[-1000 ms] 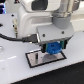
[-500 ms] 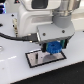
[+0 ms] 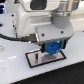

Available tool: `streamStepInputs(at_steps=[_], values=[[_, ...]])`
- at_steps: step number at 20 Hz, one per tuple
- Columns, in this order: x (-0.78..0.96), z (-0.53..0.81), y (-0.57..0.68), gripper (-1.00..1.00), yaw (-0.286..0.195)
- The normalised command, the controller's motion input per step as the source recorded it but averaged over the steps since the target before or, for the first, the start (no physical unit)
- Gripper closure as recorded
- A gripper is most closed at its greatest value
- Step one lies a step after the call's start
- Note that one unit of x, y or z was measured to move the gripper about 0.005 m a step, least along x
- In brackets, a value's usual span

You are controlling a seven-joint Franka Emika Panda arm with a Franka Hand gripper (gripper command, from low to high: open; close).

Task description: Insert the blue gear onto the right peg, followed by the red gear

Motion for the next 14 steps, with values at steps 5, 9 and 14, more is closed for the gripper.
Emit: streamStepInputs(at_steps=[5, 9, 14], values=[[0.22, 0.19, -0.03, 1.00, 0.000], [0.19, -0.10, 0.00, 1.00, 0.000], [0.21, 0.03, -0.05, 1.00, 0.000]])
